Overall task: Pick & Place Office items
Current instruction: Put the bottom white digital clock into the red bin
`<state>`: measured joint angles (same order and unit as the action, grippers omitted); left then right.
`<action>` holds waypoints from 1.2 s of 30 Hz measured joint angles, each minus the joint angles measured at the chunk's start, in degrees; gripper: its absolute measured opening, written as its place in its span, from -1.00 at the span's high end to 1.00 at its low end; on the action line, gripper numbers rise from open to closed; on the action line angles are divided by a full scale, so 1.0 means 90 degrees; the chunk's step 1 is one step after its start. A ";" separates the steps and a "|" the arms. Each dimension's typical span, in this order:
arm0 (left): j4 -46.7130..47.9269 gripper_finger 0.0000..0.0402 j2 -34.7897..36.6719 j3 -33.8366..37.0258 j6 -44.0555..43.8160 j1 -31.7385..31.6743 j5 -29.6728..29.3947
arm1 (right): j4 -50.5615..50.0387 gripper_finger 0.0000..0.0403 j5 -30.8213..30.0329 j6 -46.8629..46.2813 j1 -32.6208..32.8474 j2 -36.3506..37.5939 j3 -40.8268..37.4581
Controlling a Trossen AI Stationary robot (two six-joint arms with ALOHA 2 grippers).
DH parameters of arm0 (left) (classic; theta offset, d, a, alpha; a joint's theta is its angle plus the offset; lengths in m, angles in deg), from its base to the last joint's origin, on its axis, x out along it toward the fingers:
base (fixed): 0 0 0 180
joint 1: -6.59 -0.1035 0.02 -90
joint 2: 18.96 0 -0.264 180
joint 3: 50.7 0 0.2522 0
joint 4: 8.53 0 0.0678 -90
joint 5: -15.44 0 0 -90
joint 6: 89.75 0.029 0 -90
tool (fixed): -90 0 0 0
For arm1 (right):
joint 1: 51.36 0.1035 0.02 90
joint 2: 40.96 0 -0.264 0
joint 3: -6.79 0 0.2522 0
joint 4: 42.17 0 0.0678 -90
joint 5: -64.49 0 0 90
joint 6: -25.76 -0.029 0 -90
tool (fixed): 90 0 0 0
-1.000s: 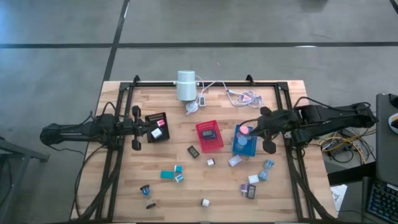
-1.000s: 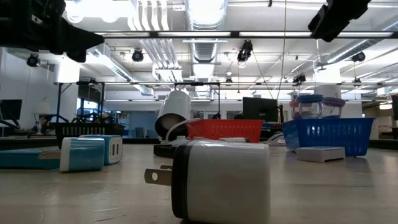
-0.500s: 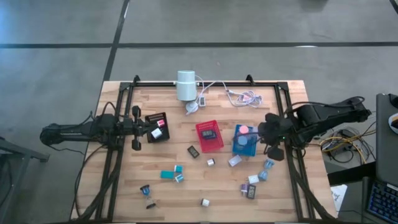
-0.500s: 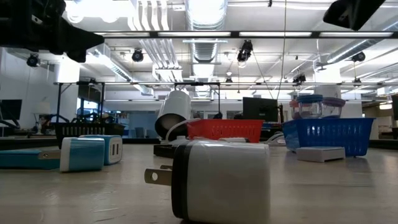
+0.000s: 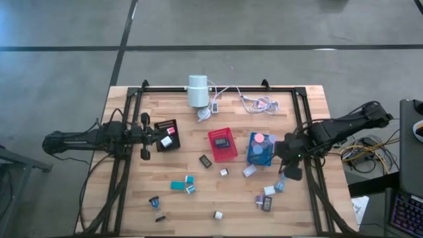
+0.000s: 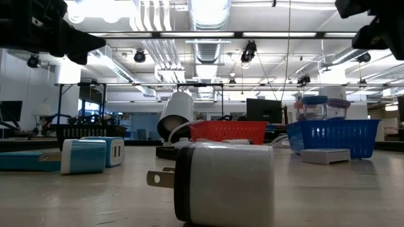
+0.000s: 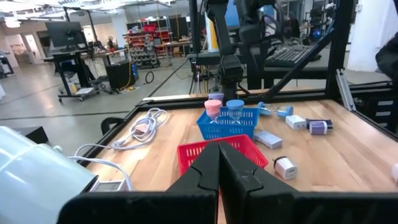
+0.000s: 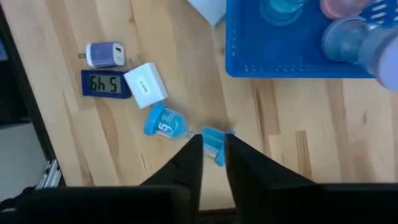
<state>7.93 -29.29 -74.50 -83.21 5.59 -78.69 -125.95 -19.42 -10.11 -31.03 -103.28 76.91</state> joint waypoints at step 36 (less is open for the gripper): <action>-0.0007 0.97 0.0000 0.0000 -0.0017 0.0000 0.0002 | 0.2152 -0.24 -0.1205 0.3339 0.0350 -0.2442 0.1133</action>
<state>7.87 -29.29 -74.50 -83.35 5.59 -78.68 -106.59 -30.27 19.94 -27.88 -125.25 87.11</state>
